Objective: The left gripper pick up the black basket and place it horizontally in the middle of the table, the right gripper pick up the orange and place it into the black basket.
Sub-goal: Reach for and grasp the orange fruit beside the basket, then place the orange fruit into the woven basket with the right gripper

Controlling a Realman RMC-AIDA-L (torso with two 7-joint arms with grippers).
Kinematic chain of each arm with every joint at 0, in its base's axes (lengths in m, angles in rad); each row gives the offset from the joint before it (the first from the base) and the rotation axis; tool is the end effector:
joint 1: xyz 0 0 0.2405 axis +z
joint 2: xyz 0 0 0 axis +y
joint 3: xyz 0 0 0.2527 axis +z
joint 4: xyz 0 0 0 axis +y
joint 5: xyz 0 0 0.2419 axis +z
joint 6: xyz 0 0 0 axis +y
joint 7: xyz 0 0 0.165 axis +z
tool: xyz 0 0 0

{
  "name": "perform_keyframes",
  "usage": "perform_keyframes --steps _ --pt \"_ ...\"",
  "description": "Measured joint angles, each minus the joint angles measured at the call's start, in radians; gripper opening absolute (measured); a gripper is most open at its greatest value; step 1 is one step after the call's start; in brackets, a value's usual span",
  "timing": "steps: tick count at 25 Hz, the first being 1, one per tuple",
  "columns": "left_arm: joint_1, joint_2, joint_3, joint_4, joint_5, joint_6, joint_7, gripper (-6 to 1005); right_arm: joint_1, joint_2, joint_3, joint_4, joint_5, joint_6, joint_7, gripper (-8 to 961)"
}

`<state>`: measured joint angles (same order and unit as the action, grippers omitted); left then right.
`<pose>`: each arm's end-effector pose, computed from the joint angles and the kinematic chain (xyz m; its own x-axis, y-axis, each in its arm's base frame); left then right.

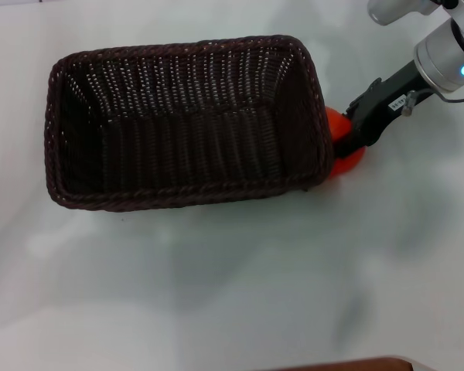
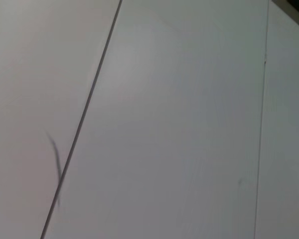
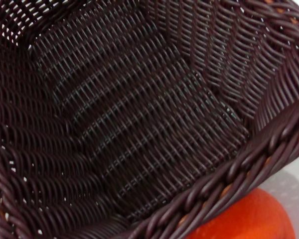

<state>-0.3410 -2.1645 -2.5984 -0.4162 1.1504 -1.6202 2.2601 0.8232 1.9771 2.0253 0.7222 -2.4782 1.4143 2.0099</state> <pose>-0.3025 0.3296 0.0410 0.3756 -0.2393 0.8953 0.7266 -0.5236 -0.4448 0.2361 0.4259 -0.0226 -0.8312 0.5089 -0.2238 0.4603 0.8557 0.2364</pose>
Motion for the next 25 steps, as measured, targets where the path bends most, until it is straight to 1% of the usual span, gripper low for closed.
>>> perform_keyframes --steps 4,8,10,12,14,16,18,20,23,25 --pt "-0.002 0.0 0.0 0.006 0.0 0.006 -0.001 527 -0.002 -0.003 0.002 0.004 0.003 -0.001 -0.002 552" --pt "-0.004 0.001 -0.001 0.011 0.0 0.007 -0.001 527 -0.007 -0.009 0.02 0.013 0.003 -0.003 -0.002 527" --pt "-0.003 0.001 -0.003 0.011 0.0 0.007 -0.001 527 -0.017 -0.013 0.05 0.033 0.001 -0.003 -0.003 514" --pt "-0.002 0.001 -0.004 0.011 0.0 0.007 -0.001 527 -0.031 -0.017 0.09 0.062 -0.001 -0.003 -0.003 501" --pt "0.0 0.001 -0.006 0.011 0.0 0.007 -0.001 527 -0.049 -0.023 0.163 0.107 0.002 -0.015 -0.004 488" --pt "0.002 0.002 -0.007 0.011 0.0 0.006 -0.001 527 -0.065 -0.023 0.23 0.147 0.023 -0.031 -0.009 473" --pt "0.003 0.002 -0.007 0.011 0.0 0.005 -0.001 528 -0.086 -0.019 0.3 0.181 0.11 -0.038 -0.056 454" --pt "0.003 0.002 -0.008 0.011 0.0 0.004 -0.001 528 -0.109 -0.016 0.33 0.178 0.257 -0.023 -0.144 436" --pt "0.004 0.001 -0.008 0.011 0.0 -0.001 -0.002 528 -0.14 -0.006 0.33 0.142 0.527 0.034 -0.289 410" --pt "0.005 0.0 -0.009 0.011 0.0 -0.002 -0.002 528 -0.146 0.011 0.322 0.103 0.656 0.095 -0.39 393"
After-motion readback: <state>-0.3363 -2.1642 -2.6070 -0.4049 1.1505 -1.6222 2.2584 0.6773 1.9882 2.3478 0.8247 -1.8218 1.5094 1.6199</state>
